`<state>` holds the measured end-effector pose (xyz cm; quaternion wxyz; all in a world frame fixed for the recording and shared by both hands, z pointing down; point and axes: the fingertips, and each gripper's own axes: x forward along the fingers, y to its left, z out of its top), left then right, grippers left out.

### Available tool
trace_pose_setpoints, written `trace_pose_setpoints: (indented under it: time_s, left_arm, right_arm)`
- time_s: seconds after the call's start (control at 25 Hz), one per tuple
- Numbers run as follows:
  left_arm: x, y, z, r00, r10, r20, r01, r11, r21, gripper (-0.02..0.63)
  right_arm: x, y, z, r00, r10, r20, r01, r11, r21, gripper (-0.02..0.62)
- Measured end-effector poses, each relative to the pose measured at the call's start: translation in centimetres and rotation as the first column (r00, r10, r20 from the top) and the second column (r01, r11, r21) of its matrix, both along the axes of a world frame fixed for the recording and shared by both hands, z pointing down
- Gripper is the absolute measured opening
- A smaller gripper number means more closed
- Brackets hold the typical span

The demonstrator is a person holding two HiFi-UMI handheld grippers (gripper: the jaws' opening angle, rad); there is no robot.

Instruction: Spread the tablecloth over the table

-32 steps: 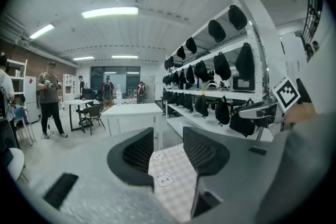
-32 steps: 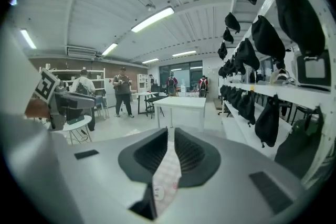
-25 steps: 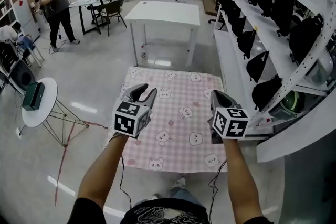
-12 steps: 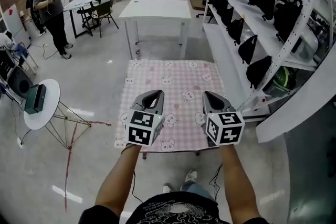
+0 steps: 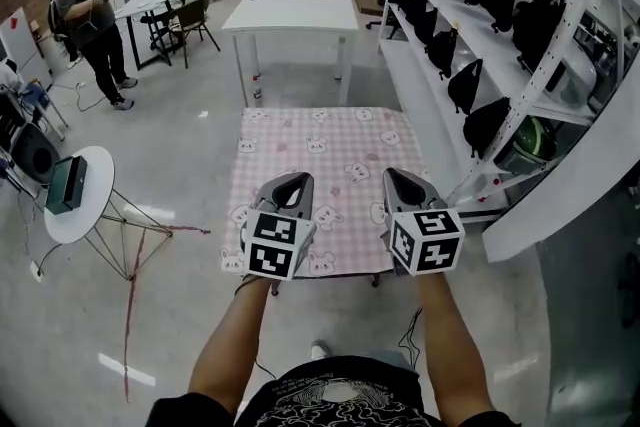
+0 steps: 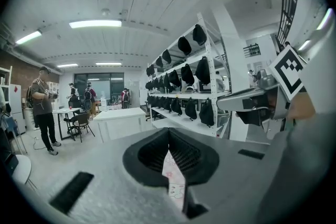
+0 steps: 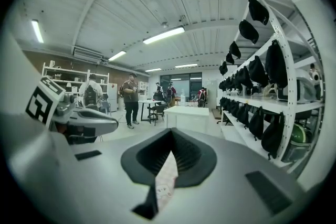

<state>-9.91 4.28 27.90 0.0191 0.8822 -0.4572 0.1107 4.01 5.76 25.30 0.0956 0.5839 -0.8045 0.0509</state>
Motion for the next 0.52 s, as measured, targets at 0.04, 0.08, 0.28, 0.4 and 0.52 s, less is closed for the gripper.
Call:
trace_pose_setpoints:
  time_s: [0.04,0.08,0.28,0.4,0.52]
  left_arm:
    - [-0.2,0.1,0.0,1.0,-0.003,0.0,0.003,1.0,0.0,0.0]
    - [-0.3,0.1,0.0,1.0,-0.007,0.001,0.007,1.0,-0.002,0.0]
    - [-1.1,0.5,0.1,1.0,-0.027,-0.003,0.027,1.0,-0.015,0.0]
    - [-1.3,0.6,0.1,0.999,-0.034,-0.003,0.034,0.999,-0.021,0.0]
    - [-1.2,0.7,0.0,0.999,-0.036,0.001,0.036,0.999,-0.023,0.0]
  right_arm:
    - [-0.2,0.0,-0.1,1.0,-0.003,-0.001,0.003,1.0,0.001,0.003]
    - [-0.3,0.1,-0.1,1.0,-0.007,0.0,0.007,1.0,0.001,0.003]
    - [-0.9,0.4,0.1,1.0,-0.02,0.008,0.02,1.0,-0.002,0.003]
    - [-0.9,0.5,0.0,1.0,-0.021,0.009,0.021,1.0,-0.001,0.003]
    - [-0.7,0.4,-0.1,1.0,-0.021,0.012,0.021,1.0,0.0,0.003]
